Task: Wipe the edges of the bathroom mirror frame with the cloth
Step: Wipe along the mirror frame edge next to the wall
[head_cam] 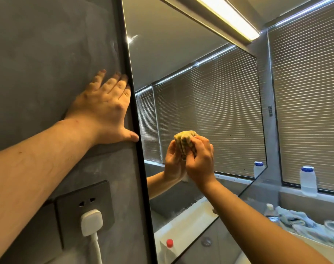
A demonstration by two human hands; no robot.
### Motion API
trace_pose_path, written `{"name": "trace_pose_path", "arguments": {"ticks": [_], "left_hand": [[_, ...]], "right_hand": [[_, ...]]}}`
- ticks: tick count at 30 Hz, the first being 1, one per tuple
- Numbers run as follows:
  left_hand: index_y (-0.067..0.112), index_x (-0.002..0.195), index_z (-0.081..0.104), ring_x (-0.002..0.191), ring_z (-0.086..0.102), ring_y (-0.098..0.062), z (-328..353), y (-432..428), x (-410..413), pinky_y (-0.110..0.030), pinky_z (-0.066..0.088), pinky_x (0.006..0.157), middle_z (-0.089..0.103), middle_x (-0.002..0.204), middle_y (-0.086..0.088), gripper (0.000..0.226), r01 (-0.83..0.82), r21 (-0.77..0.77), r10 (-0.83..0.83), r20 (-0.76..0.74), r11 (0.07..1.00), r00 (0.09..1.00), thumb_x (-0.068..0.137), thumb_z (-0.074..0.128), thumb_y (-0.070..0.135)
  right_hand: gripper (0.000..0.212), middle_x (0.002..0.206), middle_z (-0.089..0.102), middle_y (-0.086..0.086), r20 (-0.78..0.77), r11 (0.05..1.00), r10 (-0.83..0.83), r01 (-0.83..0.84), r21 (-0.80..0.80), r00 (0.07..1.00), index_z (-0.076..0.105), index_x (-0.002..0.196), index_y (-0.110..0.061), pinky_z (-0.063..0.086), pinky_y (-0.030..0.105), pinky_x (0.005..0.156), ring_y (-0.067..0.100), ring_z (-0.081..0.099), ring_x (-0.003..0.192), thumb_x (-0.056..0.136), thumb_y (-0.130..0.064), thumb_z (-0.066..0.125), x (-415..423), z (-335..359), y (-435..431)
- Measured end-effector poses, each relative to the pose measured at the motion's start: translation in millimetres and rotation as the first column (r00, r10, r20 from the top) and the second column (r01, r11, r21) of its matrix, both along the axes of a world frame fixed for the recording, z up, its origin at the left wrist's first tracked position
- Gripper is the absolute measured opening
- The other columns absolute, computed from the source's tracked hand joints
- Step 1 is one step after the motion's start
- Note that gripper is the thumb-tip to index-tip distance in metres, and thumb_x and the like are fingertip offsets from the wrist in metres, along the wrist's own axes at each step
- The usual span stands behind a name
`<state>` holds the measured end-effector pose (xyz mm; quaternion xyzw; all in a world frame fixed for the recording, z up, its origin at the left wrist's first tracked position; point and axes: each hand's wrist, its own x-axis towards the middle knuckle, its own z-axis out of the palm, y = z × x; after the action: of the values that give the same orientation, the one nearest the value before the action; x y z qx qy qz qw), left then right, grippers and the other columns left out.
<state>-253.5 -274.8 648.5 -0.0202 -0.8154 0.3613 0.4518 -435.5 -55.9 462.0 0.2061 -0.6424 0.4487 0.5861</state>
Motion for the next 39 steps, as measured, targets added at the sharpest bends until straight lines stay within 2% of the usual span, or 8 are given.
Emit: {"name": "trace_pose_path", "arguments": {"ticks": [6, 14, 19, 26, 30, 33, 36, 39], "left_hand": [[0.002, 0.150, 0.025, 0.149, 0.013, -0.029, -17.3, 17.7, -7.8, -0.050, 0.002, 0.121, 0.020, 0.160, -0.017, 0.139, -0.048, -0.040, 0.050, 0.034, 0.998, 0.998, 0.052, 0.028, 0.100], [-0.003, 0.144, 0.036, 0.146, 0.025, -0.032, -24.6, 17.3, -13.8, -0.051, 0.008, 0.121, 0.033, 0.154, -0.020, 0.135, 0.044, -0.051, -0.045, -0.011, 0.998, 0.999, 0.052, 0.041, 0.095], [-0.003, 0.144, 0.036, 0.145, 0.025, -0.033, -25.4, 17.6, -14.1, -0.051, 0.008, 0.121, 0.033, 0.154, -0.021, 0.135, 0.037, -0.046, -0.038, -0.019, 0.998, 0.999, 0.052, 0.045, 0.094], [-0.004, 0.142, 0.038, 0.144, 0.029, -0.035, -29.6, 17.6, -12.5, -0.051, 0.010, 0.120, 0.036, 0.152, -0.022, 0.129, 0.065, -0.051, -0.066, -0.019, 0.997, 0.998, 0.055, 0.047, 0.091], [-0.006, 0.140, 0.040, 0.142, 0.032, -0.037, -30.9, 17.2, -11.7, -0.052, 0.013, 0.119, 0.039, 0.149, -0.024, 0.129, 0.079, -0.046, -0.079, -0.010, 0.996, 0.997, 0.056, 0.041, 0.091], [-0.007, 0.140, 0.040, 0.141, 0.033, -0.038, -31.5, 16.5, -11.3, -0.053, 0.014, 0.119, 0.040, 0.148, -0.025, 0.128, 0.098, -0.044, -0.099, -0.016, 0.994, 0.995, 0.057, 0.028, 0.090], [-0.008, 0.138, 0.042, 0.140, 0.035, -0.039, -32.6, 14.7, -14.5, -0.054, 0.015, 0.119, 0.041, 0.147, -0.026, 0.126, 0.115, -0.064, -0.117, -0.038, 0.991, 0.992, 0.057, 0.047, 0.088], [-0.008, 0.138, 0.042, 0.140, 0.034, -0.038, -33.4, 15.0, -14.9, -0.053, 0.014, 0.119, 0.040, 0.147, -0.025, 0.125, 0.111, -0.075, -0.114, -0.042, 0.991, 0.993, 0.057, 0.054, 0.086]], "right_hand": [[0.026, 0.113, 0.061, 0.009, 0.190, 0.994, 0.031, -0.010, -0.110, 0.981, 0.064, 0.116, -0.012, 0.048, 0.046, 0.093, 0.029, 0.058, 0.104, 0.090, -0.011, 0.059, -25.9, 3.9, 34.0], [0.035, 0.126, 0.056, 0.009, 0.371, 0.967, 0.090, 0.007, -0.253, 0.924, 0.059, 0.129, -0.015, 0.050, 0.044, 0.096, 0.028, 0.058, 0.111, 0.095, -0.019, 0.058, -36.6, 7.1, 44.0], [0.031, 0.109, 0.054, -0.001, 0.214, 0.974, 0.102, -0.054, -0.219, 0.971, 0.065, 0.114, -0.010, 0.048, 0.053, 0.092, 0.028, 0.058, 0.103, 0.086, -0.022, 0.058, -4.4, -6.1, 10.4], [0.037, 0.120, 0.058, -0.001, -0.102, 0.990, 0.135, -0.129, 0.058, 0.986, 0.066, 0.117, -0.010, 0.044, 0.036, 0.097, 0.016, 0.052, 0.113, 0.083, -0.024, 0.061, 39.5, -33.5, -24.9], [0.033, 0.121, 0.057, -0.005, -0.157, 0.989, 0.136, -0.127, 0.071, 0.978, 0.065, 0.117, -0.013, 0.043, 0.030, 0.098, 0.018, 0.054, 0.111, 0.086, -0.020, 0.061, 29.8, -34.4, -16.5], [0.034, 0.116, 0.065, 0.002, -0.054, 0.997, 0.070, -0.072, -0.035, 0.996, 0.067, 0.116, -0.012, 0.045, 0.036, 0.097, 0.020, 0.056, 0.109, 0.082, -0.009, 0.060, 8.6, -32.4, -1.0], [0.034, 0.109, 0.061, -0.008, 0.127, 0.988, 0.052, -0.033, -0.149, 0.990, 0.064, 0.117, -0.016, 0.046, 0.043, 0.093, 0.021, 0.054, 0.107, 0.086, -0.004, 0.060, -13.1, -30.9, 16.3], [0.036, 0.123, 0.057, 0.011, 0.351, 0.969, 0.070, 0.021, -0.248, 0.934, 0.059, 0.130, -0.011, 0.045, 0.047, 0.099, 0.032, 0.055, 0.113, 0.094, -0.013, 0.058, -35.9, -30.3, 33.9]]}}
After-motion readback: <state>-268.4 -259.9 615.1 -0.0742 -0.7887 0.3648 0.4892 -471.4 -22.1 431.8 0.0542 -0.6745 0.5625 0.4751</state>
